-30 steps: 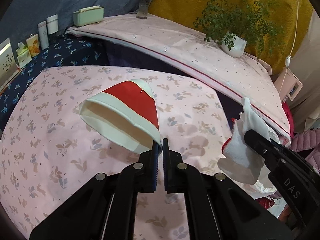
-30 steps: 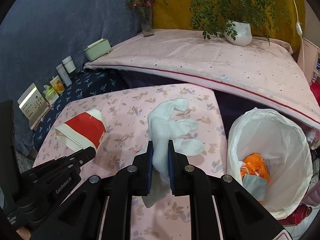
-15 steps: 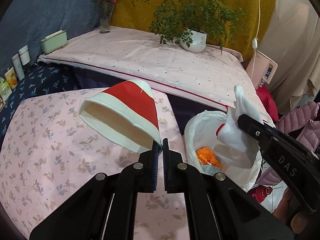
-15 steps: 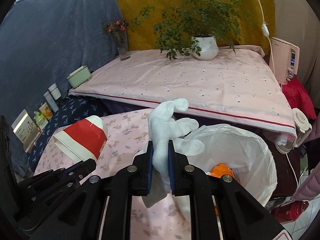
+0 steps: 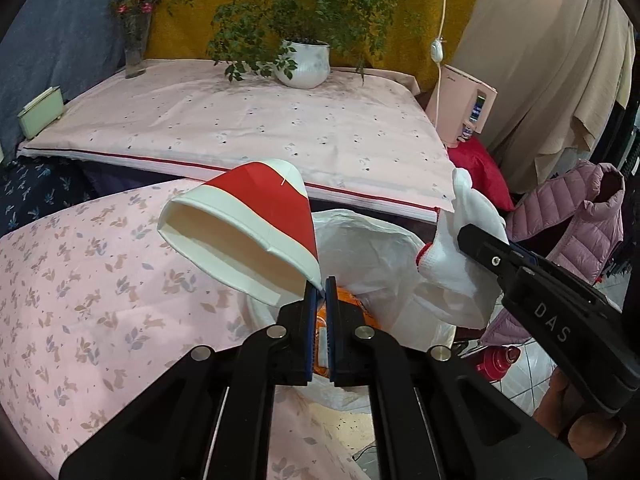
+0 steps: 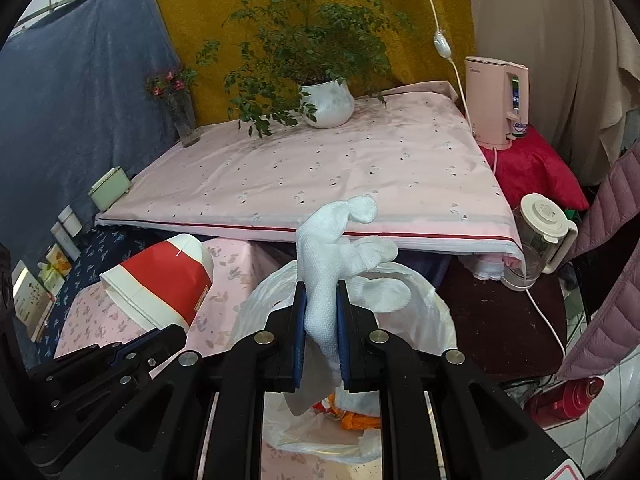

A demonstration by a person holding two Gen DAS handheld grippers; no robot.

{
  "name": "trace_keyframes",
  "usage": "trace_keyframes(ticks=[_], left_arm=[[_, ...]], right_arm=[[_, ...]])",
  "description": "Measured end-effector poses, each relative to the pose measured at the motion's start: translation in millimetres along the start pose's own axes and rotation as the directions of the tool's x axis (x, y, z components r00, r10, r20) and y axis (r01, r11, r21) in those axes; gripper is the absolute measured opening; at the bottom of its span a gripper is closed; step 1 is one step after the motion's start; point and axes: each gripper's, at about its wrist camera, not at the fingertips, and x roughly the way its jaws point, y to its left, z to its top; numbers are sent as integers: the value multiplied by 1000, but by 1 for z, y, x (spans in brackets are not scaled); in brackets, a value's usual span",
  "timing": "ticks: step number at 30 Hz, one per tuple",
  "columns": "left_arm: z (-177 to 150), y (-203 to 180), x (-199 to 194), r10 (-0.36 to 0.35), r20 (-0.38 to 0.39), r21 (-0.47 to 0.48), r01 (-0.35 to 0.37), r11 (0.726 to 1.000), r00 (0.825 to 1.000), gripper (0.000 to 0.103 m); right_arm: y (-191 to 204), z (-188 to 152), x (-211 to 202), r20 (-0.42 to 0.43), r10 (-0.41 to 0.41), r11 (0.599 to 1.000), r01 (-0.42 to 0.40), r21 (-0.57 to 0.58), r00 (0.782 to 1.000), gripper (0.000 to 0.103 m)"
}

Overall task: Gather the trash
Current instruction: 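Carry the cup and glove into the bin and open both grippers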

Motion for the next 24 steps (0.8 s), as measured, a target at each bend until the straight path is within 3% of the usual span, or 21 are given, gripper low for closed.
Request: trace_keyframes(ticks=[5,9,24], left_arm=[[2,-18,9,-26,-1,36,26,999,1000,6],[2,-20,12,1,10,37,-1,999,1000,38],[-2,7,9,89,15,-3,-89,996,996,38]], right_arm=[[-19,-2,2,-4,-16,1000,16,22,1000,13],[-23,-2,5,-8,-19,999,20,25,1000,13],[-11,1,15,-24,0,1000,0,-3,1000,13]])
